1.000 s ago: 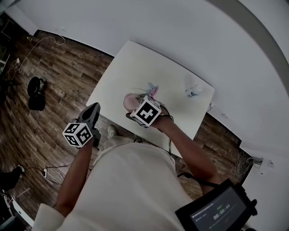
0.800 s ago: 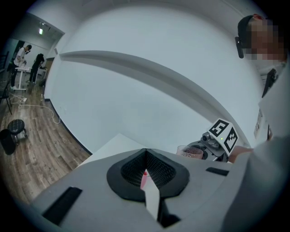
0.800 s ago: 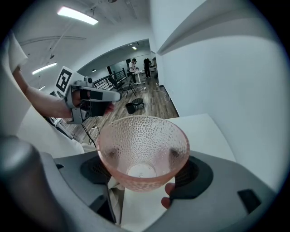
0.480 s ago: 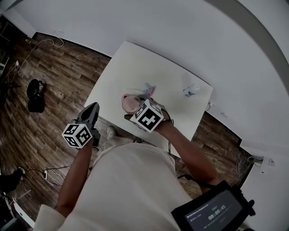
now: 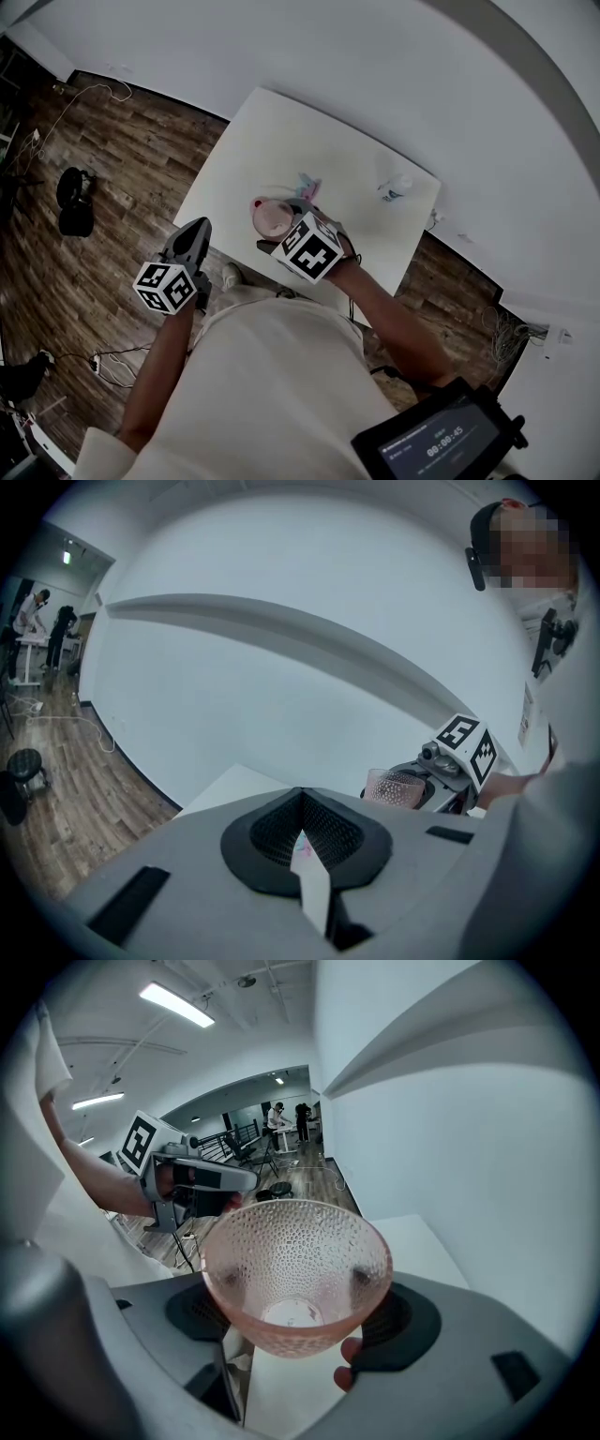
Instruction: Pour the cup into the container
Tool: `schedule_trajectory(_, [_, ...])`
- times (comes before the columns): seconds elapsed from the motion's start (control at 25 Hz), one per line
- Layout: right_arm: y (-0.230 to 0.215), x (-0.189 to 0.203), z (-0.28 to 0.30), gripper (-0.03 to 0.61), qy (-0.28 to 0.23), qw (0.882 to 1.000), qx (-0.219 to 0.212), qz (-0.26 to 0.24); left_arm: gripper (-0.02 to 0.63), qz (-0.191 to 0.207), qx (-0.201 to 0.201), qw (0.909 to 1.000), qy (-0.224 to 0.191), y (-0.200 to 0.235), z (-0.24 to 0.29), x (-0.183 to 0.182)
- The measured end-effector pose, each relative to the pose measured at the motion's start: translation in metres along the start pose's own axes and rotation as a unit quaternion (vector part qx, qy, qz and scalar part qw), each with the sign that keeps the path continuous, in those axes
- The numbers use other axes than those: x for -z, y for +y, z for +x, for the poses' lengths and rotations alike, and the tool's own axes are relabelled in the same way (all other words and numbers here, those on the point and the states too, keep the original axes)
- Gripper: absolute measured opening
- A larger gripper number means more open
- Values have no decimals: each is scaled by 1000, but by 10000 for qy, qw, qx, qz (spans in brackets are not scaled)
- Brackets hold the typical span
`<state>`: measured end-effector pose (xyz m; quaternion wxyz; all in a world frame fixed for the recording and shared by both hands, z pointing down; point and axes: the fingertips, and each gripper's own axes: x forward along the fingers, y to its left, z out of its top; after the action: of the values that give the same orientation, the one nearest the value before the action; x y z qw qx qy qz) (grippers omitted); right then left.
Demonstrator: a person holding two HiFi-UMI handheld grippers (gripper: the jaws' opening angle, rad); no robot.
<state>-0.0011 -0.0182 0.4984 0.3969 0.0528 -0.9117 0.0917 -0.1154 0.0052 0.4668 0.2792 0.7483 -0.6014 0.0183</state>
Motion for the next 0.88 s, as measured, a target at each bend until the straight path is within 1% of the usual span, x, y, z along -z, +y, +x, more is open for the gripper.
schedule_trajectory(0.24, [-4,-4,-11,379,-233,9996,132,7,9,170,42,9998,-3,-7,4,-1])
schedule_trajectory(0.52, [-9,-6,-15,379,-385,9989,257,48,9,201,112,9997,37,-9,9,4])
schedule_trajectory(0.88, [-8,-6,-19,379,-459,9986,230,90,9,137,160,9997,83,-14,12,6])
